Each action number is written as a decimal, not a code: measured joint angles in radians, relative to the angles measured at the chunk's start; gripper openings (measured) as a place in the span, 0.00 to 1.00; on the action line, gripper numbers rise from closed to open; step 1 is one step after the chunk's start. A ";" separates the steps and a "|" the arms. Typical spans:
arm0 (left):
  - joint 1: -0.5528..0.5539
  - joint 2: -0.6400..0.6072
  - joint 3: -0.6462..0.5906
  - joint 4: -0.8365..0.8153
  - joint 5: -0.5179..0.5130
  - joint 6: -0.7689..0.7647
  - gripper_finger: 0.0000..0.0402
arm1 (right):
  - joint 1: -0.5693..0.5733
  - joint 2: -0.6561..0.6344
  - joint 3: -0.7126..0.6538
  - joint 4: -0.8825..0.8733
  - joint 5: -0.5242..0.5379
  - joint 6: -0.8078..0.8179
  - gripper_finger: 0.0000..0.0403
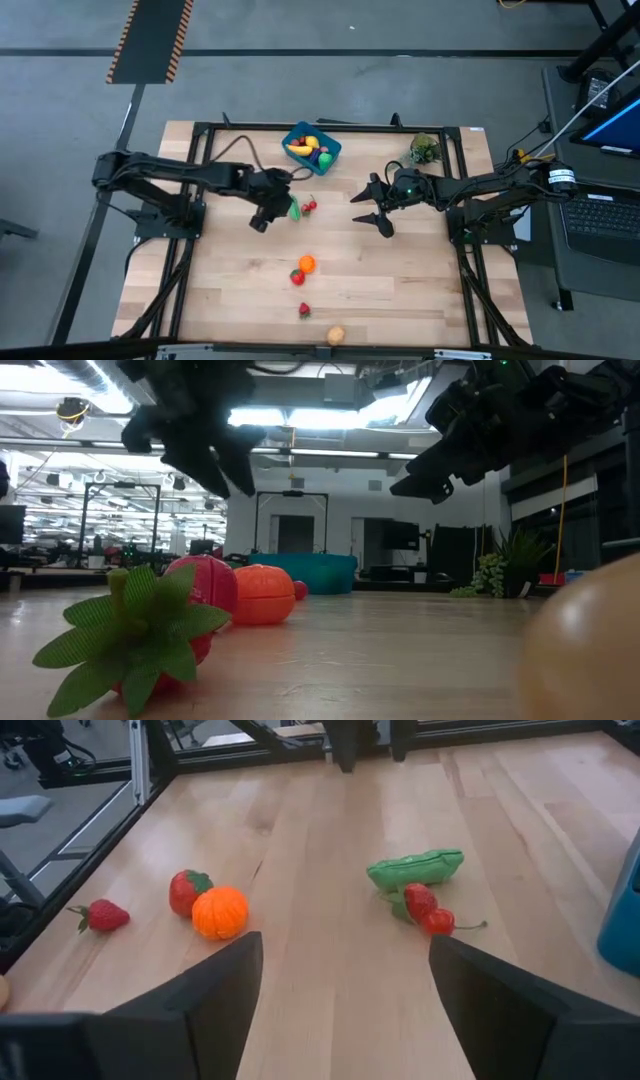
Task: Pick and placing Produce into tupperware
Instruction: Put the green peas into the blue bin
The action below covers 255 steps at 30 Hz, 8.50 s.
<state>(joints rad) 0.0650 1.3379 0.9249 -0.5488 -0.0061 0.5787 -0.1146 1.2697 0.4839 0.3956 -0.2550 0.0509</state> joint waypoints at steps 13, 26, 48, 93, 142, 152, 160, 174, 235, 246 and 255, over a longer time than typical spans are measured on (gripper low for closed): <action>0.000 0.244 0.168 -0.132 -0.058 0.184 0.45 | 0.000 0.000 0.000 -0.026 0.000 -0.004 0.72; 0.007 0.345 0.169 -0.139 -0.147 0.325 0.44 | 0.000 0.000 0.000 -0.044 0.000 -0.006 0.72; 0.068 0.405 0.171 -0.079 -0.078 0.352 0.35 | 0.000 0.000 0.000 -0.061 0.000 -0.006 0.72; 0.094 0.501 0.172 -0.047 0.083 0.181 0.32 | 0.001 0.000 0.000 -0.081 0.000 -0.002 0.72; 0.085 0.506 0.165 0.040 0.060 0.023 0.29 | 0.001 0.000 0.000 -0.112 0.000 0.024 0.72; 0.104 0.318 0.161 -0.055 0.006 -0.064 0.29 | 0.001 0.000 0.000 -0.113 0.000 0.024 0.72; 0.109 0.171 0.164 -0.068 0.012 -0.098 0.28 | 0.001 0.000 0.000 -0.117 0.000 0.024 0.72; 0.137 -0.005 0.104 -0.135 0.024 -0.210 0.28 | 0.001 0.000 0.000 -0.128 0.000 0.024 0.72; 0.291 -0.236 -0.611 1.273 0.031 -0.507 0.28 | 0.001 0.000 0.000 -0.063 0.000 0.019 0.72; 0.334 -0.026 -0.611 1.481 -0.103 -0.551 0.28 | 0.001 0.000 0.000 -0.063 0.000 0.019 0.72; 0.386 0.051 -0.548 1.532 -0.139 -0.547 0.28 | 0.001 0.000 0.000 -0.065 0.000 0.015 0.72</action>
<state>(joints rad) 0.4514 1.3892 0.3772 0.9836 -0.1452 0.0313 -0.1139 1.2697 0.4839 0.3310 -0.2550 0.0663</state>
